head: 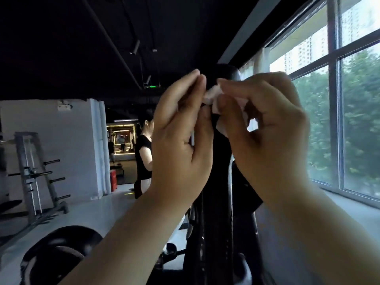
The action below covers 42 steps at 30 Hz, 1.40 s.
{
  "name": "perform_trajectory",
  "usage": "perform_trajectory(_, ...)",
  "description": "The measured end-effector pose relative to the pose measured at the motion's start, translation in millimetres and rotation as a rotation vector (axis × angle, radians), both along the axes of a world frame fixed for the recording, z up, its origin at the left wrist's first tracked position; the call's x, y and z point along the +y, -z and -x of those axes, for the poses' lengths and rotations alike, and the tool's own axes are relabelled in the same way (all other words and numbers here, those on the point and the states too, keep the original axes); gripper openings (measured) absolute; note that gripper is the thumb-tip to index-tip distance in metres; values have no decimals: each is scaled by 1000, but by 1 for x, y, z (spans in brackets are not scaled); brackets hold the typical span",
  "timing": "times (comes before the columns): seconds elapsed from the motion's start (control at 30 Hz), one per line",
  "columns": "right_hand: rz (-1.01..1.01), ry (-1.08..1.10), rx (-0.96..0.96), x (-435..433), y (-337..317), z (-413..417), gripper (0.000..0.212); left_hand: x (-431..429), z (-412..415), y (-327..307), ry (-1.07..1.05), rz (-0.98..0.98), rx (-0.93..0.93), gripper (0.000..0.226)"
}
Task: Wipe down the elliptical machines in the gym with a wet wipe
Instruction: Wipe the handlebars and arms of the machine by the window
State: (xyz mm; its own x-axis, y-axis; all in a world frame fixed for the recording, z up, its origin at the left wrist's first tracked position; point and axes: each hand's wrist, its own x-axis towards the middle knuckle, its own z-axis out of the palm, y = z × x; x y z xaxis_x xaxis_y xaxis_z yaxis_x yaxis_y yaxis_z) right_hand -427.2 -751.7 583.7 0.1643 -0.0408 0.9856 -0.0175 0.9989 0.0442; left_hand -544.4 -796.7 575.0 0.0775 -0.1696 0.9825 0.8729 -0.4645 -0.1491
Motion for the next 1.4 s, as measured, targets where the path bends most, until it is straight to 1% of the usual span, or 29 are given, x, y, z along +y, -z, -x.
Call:
perform_trajectory(0.07,22,27,30,-4,-15,0,16,1,0,1,11,2,-10,37)
perform_trajectory(0.13,36,39,24,-6,-14,0,16,3,-1,3,21,1,-16,37)
perform_trajectory(0.33,122,-4,-135,-9,56,-11,15,6,1,36,85,62,22,37)
perform_trajectory(0.5,185,29,-97,-12,74,-12,20,7,-3,70,152,113,24,35)
perform_trajectory(0.63,267,50,-136,-18,119,-8,19,4,1,88,158,140,40,37)
perform_trajectory(0.83,259,50,-78,-16,114,-5,26,2,3,114,205,196,23,38)
perform_trajectory(1.03,322,80,-113,-25,162,-6,26,3,8,129,273,244,9,39)
perform_trajectory(1.17,298,39,-82,-27,149,-8,25,4,7,135,288,237,5,41)
perform_trajectory(1.23,306,41,-103,-28,151,-7,24,5,7,139,303,238,-2,41)
perform_trajectory(1.33,330,82,-128,-33,182,-6,24,4,7,148,295,242,-3,39)
perform_trajectory(1.4,356,95,-137,-37,203,-6,28,1,8,155,292,255,-7,38)
